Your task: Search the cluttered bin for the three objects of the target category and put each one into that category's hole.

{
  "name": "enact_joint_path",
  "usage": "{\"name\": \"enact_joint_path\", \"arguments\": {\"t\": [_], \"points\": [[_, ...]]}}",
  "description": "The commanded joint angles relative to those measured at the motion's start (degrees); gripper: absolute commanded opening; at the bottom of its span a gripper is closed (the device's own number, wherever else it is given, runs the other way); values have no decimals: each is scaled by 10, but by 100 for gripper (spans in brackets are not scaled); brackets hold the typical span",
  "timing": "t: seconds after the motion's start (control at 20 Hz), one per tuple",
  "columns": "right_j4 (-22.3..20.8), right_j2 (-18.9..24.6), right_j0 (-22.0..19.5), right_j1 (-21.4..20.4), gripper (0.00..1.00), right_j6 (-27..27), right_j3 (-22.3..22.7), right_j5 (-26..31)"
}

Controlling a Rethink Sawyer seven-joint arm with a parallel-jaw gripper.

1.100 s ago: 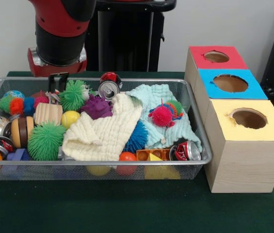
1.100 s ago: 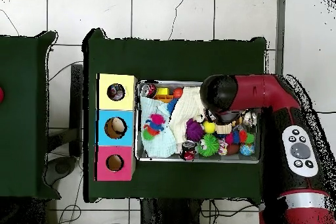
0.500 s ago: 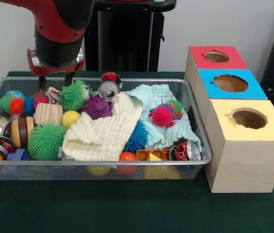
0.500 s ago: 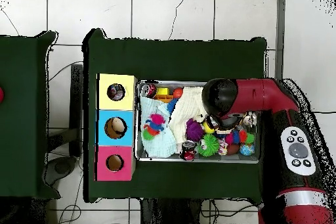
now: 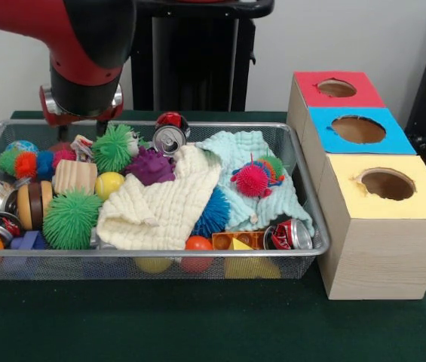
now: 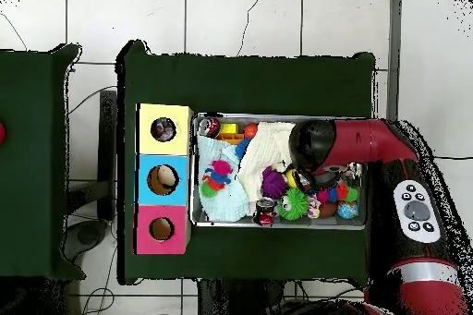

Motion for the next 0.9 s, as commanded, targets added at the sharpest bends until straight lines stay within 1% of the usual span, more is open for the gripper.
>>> {"name": "enact_joint_path", "arguments": {"t": [0.05,0.15,0.25,0.45,0.5,0.65,0.9], "points": [[-60,-13,-11,52,100,-58,-5,-11],[-69,-14,-10,75,100,-57,-26,-14],[-74,-16,-7,86,100,-53,-32,-15],[-86,-22,11,102,100,-47,-53,9],[-87,-27,11,91,100,-45,-39,5],[-87,-30,12,93,100,-38,-30,-4],[-95,-42,12,124,100,-18,-27,-24]]}}
